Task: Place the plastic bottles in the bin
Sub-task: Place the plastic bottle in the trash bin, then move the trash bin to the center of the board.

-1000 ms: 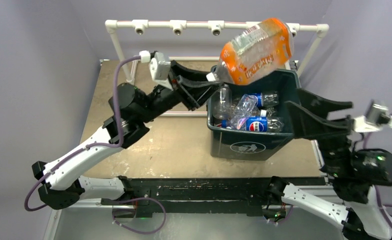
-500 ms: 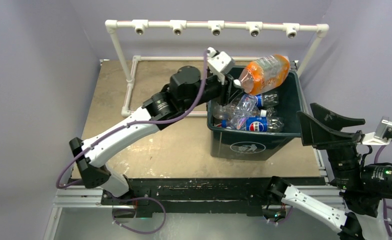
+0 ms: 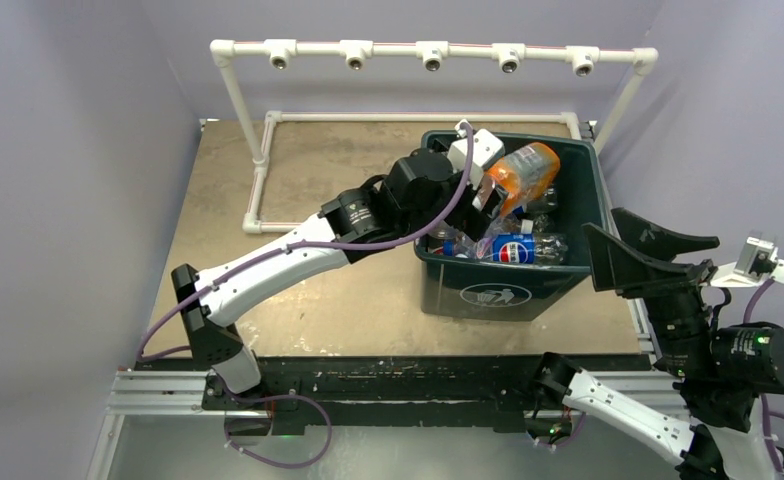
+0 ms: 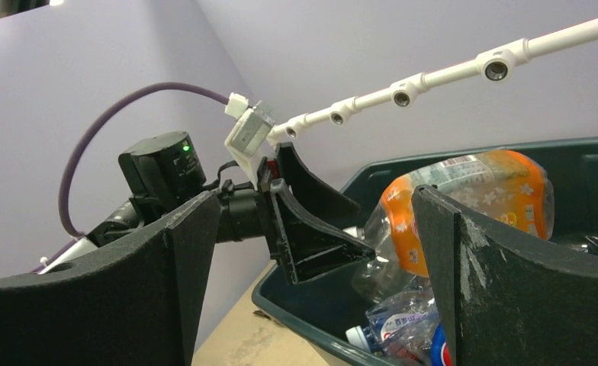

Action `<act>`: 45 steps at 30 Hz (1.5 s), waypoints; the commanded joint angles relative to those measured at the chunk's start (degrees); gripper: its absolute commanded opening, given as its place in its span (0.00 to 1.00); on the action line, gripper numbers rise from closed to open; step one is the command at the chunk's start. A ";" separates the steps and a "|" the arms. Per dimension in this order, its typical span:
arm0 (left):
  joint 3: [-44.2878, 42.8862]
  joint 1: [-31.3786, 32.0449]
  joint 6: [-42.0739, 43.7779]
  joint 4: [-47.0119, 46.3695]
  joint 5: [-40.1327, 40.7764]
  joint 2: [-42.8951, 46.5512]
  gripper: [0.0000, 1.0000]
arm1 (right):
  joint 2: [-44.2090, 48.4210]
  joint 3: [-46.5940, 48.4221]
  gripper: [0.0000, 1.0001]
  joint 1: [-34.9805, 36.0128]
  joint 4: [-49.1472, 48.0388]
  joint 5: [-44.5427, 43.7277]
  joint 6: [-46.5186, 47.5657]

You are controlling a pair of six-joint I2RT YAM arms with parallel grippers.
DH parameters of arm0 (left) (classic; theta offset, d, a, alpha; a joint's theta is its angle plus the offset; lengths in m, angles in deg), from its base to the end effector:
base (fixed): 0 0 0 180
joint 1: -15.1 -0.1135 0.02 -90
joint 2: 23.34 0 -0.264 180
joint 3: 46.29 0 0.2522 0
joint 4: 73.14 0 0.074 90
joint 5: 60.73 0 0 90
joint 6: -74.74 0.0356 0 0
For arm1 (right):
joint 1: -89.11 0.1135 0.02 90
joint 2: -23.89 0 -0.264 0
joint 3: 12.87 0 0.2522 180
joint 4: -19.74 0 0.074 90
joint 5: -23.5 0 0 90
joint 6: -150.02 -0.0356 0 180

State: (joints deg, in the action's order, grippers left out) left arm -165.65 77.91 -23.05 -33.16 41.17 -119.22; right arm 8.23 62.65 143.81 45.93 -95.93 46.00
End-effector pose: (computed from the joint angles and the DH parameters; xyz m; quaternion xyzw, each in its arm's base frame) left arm 0.1814 -0.3371 0.4457 0.3131 0.7355 -0.2761 0.5337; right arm 0.0026 -0.0266 0.4611 0.0513 0.5059 0.3823 0.7716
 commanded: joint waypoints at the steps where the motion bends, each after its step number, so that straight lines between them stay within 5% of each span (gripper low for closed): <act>1: 0.40 0.65 -1.09 -4.92 2.20 5.95 0.97 | 0.06 0.24 0.99 0.50 -0.84 -0.45 1.06; 11: 6.04 0.74 0.01 -8.59 16.72 14.90 0.99 | -0.63 0.52 0.99 0.50 -0.30 -3.87 1.19; 20: 1.83 0.74 0.21 1.12 17.90 8.84 0.99 | -8.58 5.38 0.99 0.50 11.48 -19.59 -3.53; 30: -8.56 0.25 0.78 12.88 32.88 -0.96 0.99 | -7.81 4.60 0.99 0.50 10.84 -20.84 -4.50; 33: -9.10 -1.65 -0.60 14.28 31.00 -1.12 0.99 | -7.81 4.85 0.99 0.50 10.91 -20.73 -4.36; 40: -8.48 -4.18 -2.77 16.79 25.97 -2.12 0.57 | -7.63 5.14 0.99 0.50 10.56 -20.05 -4.39; 45: -7.79 -4.18 -3.29 16.56 23.81 -1.57 0.49 | -7.84 5.20 0.99 0.50 10.23 -19.42 -4.48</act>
State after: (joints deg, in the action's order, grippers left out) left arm -173.06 73.51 -25.37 -17.53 66.98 -121.51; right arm 0.03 66.50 143.96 56.72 -115.26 42.02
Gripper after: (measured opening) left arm 0.505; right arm 0.987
